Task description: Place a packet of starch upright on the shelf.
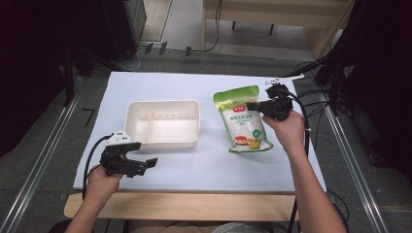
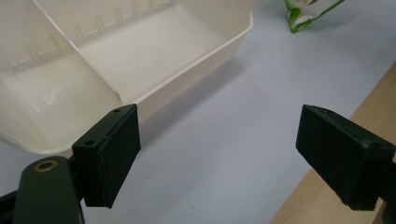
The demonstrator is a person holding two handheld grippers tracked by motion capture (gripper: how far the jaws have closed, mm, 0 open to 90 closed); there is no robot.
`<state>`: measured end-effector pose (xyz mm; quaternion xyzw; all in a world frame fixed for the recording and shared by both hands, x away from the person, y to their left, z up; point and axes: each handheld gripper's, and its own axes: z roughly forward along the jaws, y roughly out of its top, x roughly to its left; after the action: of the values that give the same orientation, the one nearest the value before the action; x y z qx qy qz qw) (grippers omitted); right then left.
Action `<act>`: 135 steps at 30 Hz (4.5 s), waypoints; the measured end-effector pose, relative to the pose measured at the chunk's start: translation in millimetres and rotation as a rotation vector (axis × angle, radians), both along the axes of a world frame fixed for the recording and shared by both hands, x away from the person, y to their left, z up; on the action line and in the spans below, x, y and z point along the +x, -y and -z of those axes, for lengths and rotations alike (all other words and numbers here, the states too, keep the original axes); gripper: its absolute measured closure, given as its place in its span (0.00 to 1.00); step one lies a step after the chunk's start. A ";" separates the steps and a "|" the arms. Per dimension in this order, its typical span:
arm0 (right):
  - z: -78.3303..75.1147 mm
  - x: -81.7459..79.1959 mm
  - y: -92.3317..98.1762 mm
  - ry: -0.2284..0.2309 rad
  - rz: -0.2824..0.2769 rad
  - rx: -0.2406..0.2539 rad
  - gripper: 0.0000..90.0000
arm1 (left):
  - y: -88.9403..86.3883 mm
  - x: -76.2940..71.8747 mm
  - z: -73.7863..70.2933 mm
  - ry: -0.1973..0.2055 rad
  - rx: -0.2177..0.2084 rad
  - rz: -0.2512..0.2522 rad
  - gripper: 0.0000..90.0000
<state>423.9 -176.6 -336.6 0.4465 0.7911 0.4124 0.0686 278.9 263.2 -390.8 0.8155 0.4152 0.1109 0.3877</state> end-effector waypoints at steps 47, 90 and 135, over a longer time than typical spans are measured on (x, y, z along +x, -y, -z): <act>-101.3 9.7 -72.3 0.114 -0.126 -0.022 1.00 | 0.0 2.5 1.5 -0.006 -0.014 -0.013 0.16; -114.9 36.3 -239.4 0.081 -0.283 -0.049 1.00 | -1.4 2.5 -0.1 0.000 -0.029 -0.002 0.16; 17.6 68.1 -194.6 -0.106 -0.207 -0.058 0.94 | 1.2 3.6 0.9 -0.010 -0.023 0.014 0.16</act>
<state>491.9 17.9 -354.3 0.3814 0.8471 0.3699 -0.0033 282.5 262.0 -391.7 0.8144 0.4129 0.0994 0.3955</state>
